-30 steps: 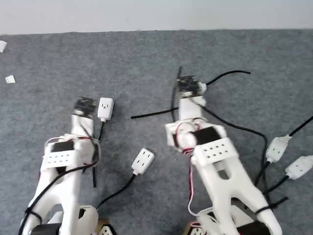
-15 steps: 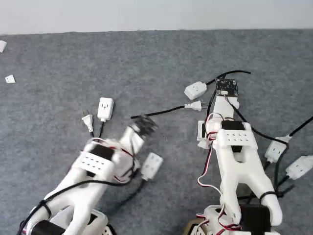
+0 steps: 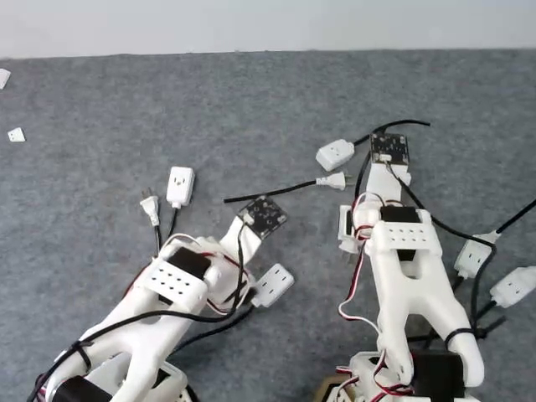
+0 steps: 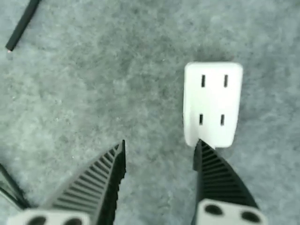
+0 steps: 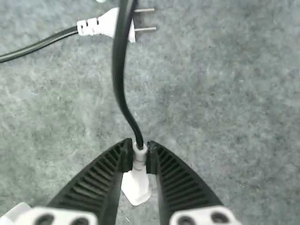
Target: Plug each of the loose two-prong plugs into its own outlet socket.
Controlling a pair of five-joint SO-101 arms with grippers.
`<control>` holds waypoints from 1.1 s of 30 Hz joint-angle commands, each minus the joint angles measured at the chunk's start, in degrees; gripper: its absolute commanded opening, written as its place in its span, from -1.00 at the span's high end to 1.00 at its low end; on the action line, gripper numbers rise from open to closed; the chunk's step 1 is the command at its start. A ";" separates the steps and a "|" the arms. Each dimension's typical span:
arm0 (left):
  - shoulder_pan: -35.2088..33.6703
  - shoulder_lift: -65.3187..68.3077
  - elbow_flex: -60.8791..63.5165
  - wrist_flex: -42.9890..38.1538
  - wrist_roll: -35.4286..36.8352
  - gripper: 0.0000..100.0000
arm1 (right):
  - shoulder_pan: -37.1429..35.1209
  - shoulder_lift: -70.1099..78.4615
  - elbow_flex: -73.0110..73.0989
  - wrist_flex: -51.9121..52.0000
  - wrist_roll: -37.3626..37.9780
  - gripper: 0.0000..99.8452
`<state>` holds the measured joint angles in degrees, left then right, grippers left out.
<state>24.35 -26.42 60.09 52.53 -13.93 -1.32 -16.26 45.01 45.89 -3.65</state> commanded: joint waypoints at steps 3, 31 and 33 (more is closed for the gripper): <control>1.93 -0.97 -3.91 2.81 0.79 0.55 | 0.84 -0.04 -3.08 -1.80 0.79 0.98; 10.90 25.05 -20.18 -0.26 16.35 0.92 | 1.19 -0.13 -3.34 -1.54 1.14 0.98; 10.81 25.76 -20.79 0.26 18.11 0.97 | 1.19 -0.13 -3.34 -1.63 1.14 0.98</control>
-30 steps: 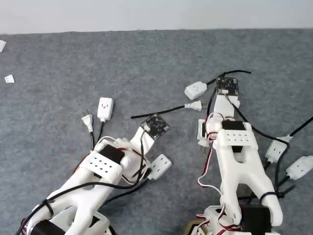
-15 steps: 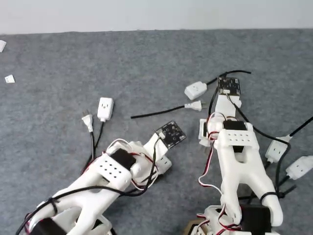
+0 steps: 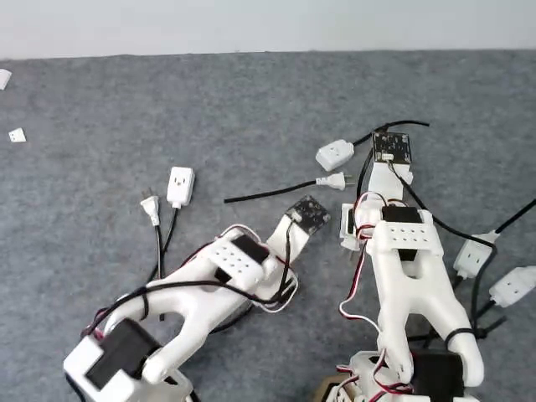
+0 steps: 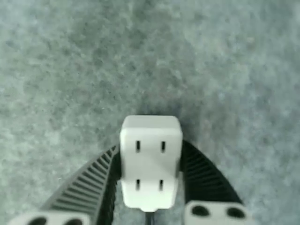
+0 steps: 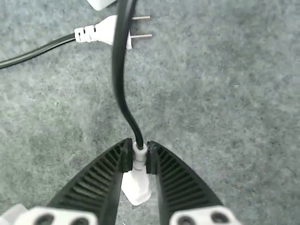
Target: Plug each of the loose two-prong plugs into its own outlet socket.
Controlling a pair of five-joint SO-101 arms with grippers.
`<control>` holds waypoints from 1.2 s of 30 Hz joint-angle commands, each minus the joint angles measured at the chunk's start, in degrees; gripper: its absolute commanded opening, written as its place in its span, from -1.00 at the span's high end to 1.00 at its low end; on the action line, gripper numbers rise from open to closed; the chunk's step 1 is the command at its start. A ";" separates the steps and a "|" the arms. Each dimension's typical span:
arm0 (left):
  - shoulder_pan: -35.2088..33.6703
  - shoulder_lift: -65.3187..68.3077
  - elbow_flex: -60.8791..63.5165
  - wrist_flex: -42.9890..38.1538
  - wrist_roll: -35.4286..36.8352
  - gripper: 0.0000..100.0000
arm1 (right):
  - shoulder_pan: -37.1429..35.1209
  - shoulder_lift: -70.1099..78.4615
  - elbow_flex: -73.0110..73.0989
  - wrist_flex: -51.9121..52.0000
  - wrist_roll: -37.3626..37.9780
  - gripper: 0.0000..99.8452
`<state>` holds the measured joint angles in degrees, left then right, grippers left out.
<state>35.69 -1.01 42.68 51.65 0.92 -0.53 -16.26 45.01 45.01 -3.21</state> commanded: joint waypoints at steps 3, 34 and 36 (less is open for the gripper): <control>-0.18 0.35 -3.30 1.23 6.24 0.98 | 0.40 -0.13 -3.34 -0.84 0.70 0.98; -22.68 22.51 -32.48 12.13 24.00 0.96 | -1.80 -0.13 -3.16 1.01 0.79 0.98; -22.68 22.51 -32.48 12.22 24.09 0.87 | -1.80 -0.13 -3.16 0.92 0.79 0.98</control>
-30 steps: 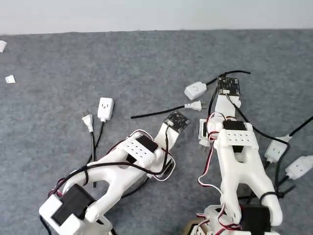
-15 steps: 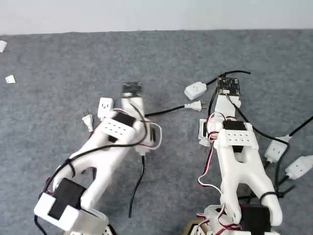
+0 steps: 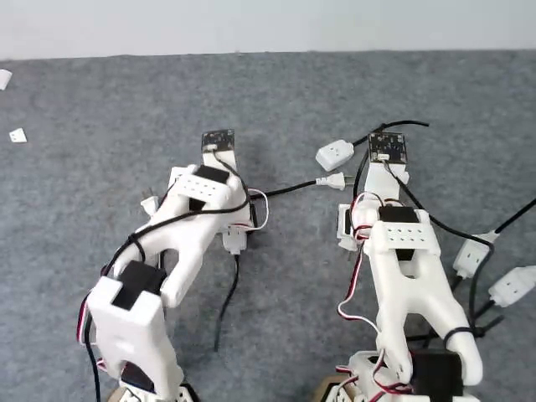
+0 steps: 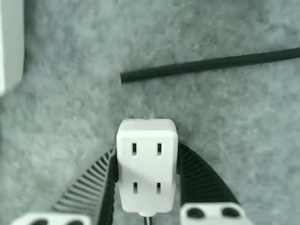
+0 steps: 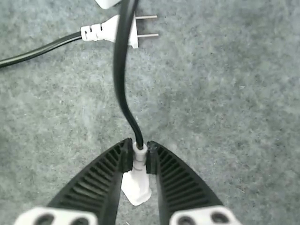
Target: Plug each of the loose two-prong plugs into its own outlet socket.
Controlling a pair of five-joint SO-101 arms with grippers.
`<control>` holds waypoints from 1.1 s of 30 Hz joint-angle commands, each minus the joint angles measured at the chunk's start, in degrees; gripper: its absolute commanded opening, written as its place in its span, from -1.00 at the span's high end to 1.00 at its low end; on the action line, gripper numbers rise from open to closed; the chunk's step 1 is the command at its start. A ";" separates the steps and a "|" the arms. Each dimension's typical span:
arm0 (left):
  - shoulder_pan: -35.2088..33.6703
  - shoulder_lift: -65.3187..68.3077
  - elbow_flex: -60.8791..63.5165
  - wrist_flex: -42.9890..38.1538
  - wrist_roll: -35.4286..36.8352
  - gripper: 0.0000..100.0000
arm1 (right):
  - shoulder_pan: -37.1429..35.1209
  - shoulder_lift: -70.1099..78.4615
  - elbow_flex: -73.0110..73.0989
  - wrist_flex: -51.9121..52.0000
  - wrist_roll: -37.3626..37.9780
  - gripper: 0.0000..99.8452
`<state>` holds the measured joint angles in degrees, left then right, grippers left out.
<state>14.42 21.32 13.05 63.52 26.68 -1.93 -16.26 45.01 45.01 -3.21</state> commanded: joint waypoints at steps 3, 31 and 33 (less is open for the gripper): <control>-1.58 0.18 -2.77 1.14 -0.97 0.55 | -0.40 -0.13 -3.16 0.92 0.79 0.98; -18.37 -50.81 36.79 -12.84 -15.21 0.38 | -7.52 -0.04 -3.43 6.90 3.25 0.98; -19.16 -53.45 39.78 -15.82 -16.26 0.40 | -8.48 0.40 -3.96 8.13 3.34 0.98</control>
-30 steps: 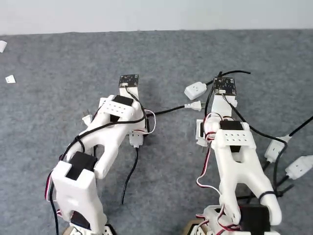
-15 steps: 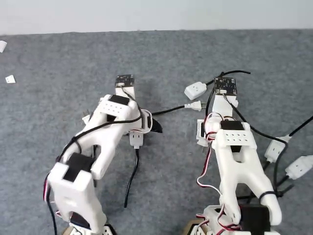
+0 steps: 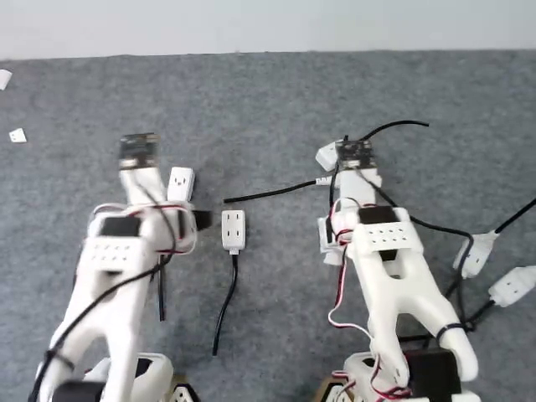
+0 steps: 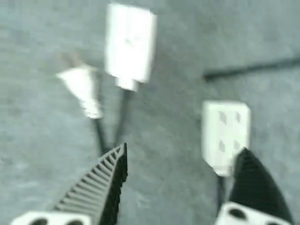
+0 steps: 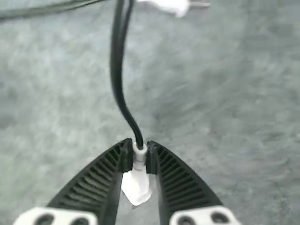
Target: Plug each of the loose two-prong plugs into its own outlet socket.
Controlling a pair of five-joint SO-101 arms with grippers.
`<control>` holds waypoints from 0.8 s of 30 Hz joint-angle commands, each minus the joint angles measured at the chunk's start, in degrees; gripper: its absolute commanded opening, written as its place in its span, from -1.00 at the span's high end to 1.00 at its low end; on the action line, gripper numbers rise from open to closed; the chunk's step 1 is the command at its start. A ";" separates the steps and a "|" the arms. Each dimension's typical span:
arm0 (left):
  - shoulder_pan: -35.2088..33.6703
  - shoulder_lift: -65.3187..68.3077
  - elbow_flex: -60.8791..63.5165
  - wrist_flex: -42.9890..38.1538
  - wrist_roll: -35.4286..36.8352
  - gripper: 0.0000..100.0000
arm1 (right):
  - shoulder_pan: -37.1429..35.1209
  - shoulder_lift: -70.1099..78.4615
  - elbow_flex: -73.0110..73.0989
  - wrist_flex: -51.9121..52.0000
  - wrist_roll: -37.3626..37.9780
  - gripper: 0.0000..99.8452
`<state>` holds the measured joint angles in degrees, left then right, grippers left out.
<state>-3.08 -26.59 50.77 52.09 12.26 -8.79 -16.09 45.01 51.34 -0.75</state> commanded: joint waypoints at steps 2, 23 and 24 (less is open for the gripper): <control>-1.49 -5.80 3.56 -5.01 -3.69 0.40 | -1.89 3.03 -6.15 4.18 1.85 0.98; -2.73 -0.97 2.77 -5.71 -8.09 0.40 | 1.54 21.93 -30.33 16.92 5.01 0.73; -2.73 -0.97 2.86 -5.71 -8.09 0.40 | 1.19 20.88 -29.10 16.66 5.98 0.75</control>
<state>-5.89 -27.56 55.34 47.69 4.70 -8.18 10.02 15.65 67.87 4.62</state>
